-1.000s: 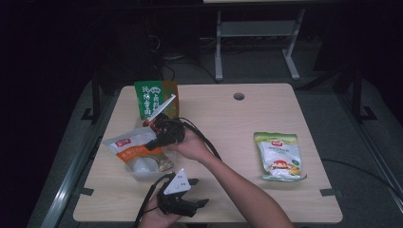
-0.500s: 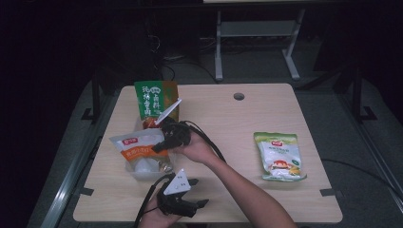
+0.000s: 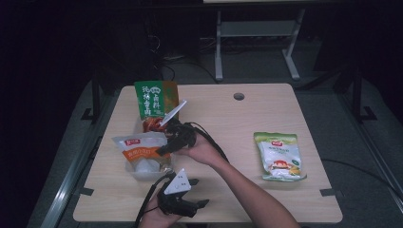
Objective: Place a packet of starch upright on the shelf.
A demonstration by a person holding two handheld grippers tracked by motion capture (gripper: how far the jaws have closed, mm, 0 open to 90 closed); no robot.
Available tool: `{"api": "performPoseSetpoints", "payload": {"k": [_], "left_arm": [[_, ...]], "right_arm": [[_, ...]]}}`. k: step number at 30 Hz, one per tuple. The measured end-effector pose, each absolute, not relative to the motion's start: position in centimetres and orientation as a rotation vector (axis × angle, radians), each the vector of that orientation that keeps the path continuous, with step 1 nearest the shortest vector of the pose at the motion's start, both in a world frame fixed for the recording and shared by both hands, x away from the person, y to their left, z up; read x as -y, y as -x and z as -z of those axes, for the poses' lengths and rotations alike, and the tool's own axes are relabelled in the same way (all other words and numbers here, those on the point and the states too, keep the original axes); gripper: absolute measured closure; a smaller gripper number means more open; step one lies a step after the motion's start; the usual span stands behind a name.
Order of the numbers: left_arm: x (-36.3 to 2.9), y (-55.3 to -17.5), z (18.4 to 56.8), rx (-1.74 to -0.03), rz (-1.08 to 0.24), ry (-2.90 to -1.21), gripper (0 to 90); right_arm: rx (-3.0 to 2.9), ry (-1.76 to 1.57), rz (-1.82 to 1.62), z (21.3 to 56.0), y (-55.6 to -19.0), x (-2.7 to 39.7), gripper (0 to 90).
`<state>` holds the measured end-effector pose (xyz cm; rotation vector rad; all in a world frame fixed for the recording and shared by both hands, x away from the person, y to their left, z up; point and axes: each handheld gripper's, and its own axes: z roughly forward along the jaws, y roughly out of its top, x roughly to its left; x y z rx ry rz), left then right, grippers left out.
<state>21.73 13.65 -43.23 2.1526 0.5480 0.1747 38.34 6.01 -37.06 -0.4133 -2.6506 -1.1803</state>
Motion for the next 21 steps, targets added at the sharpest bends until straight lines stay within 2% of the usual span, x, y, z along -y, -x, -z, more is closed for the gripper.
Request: {"api": "performPoseSetpoints", "payload": {"k": [5,11,15,21], "left_arm": [[-13.6,-21.9,43.1,-0.548,-0.177,-2.149,27.9],[-13.5,-22.2,42.9,-0.55,-0.185,-2.15,27.3],[-13.4,-22.6,42.9,-0.546,-0.186,-2.153,27.2],[-12.7,-23.0,42.8,-0.541,-0.184,-2.151,27.0]], "right_arm": [[2.627,0.464,1.263,35.9,-38.2,-3.8,54.9],[2.646,0.485,1.291,35.2,-37.7,-1.5,50.2],[2.676,0.553,1.321,34.7,-37.6,1.8,45.5],[2.693,0.648,1.334,34.5,-37.4,5.6,43.6]]}}
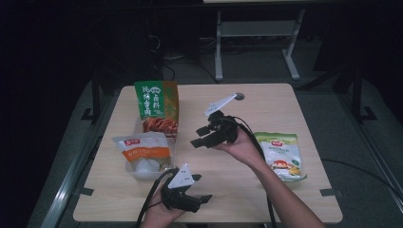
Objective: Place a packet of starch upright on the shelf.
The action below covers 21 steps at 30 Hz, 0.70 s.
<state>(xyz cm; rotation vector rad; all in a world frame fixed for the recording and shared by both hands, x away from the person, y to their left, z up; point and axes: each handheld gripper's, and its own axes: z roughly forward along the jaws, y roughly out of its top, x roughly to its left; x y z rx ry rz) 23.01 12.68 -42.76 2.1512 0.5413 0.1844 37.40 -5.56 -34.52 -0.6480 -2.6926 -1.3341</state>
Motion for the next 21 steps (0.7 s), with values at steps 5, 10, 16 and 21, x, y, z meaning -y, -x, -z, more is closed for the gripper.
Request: {"api": "performPoseSetpoints", "payload": {"k": [5,10,16,21], "left_arm": [[-12.1,-23.4,42.5,-0.53,-0.187,-2.158,26.8],[-11.1,-23.8,42.4,-0.516,-0.175,-2.166,26.7],[-10.1,-24.5,42.2,-0.5,-0.174,-2.173,26.6],[-9.3,-25.1,42.2,-0.497,-0.168,-2.175,26.6]], "right_arm": [[2.694,0.731,1.346,34.6,-37.2,8.7,41.0],[2.71,0.81,1.347,35.0,-37.0,11.8,39.2],[2.711,0.93,1.336,35.7,-36.6,15.5,38.2],[2.706,1.042,1.327,36.3,-36.3,19.0,37.9]]}}
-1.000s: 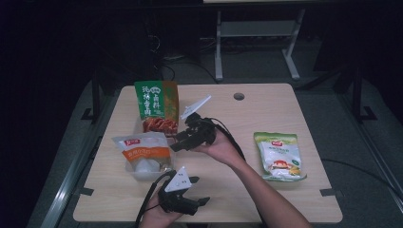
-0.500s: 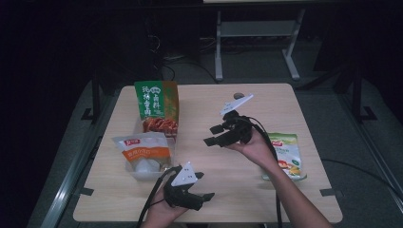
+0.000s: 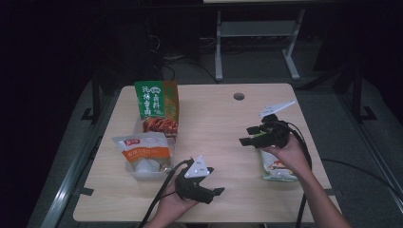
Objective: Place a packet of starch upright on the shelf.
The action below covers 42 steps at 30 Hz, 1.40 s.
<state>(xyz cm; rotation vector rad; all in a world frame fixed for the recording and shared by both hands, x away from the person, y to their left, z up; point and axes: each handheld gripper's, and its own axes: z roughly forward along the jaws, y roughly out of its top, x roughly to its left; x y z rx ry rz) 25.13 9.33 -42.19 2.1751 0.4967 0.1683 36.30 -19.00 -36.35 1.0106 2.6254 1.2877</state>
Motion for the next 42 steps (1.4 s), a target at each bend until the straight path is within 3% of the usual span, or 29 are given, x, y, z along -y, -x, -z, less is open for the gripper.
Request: {"api": "performPoseSetpoints", "payload": {"k": [17,42], "left_arm": [[-5.7,-27.4,42.4,-0.494,-0.129,-2.181,25.4],[-3.9,-28.3,42.7,-0.486,-0.098,-2.196,24.6]], "right_arm": [[-2.509,-1.299,-1.129,40.1,-35.6,28.1,37.8],[-2.416,-1.558,-0.981,44.8,-34.9,33.7,37.0]]}}
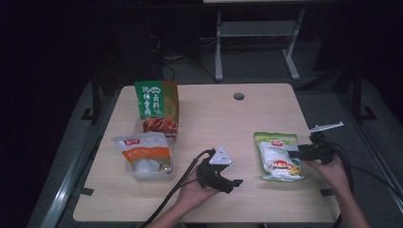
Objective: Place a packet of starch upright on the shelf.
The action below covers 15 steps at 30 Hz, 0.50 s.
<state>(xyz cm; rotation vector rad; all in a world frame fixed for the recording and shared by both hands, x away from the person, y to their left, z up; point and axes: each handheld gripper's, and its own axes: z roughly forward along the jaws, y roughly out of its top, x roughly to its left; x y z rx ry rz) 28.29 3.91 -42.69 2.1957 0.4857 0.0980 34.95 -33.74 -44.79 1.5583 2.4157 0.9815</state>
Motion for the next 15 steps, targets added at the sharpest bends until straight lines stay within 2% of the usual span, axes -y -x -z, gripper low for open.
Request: {"api": "performPoseSetpoints", "payload": {"k": [8,13,15], "left_arm": [[-3.9,-28.3,42.8,-0.49,-0.093,-2.2,24.4],[-3.7,-28.3,42.9,-0.489,-0.083,-2.2,24.5],[-3.7,-28.4,42.9,-0.492,-0.081,-2.199,24.5]], "right_arm": [[-2.388,-1.681,-1.06,45.6,-35.3,34.7,40.6],[-2.388,-1.732,-1.138,46.1,-35.3,35.0,53.7],[-2.392,-1.747,-1.164,46.2,-35.3,34.9,64.0]]}}
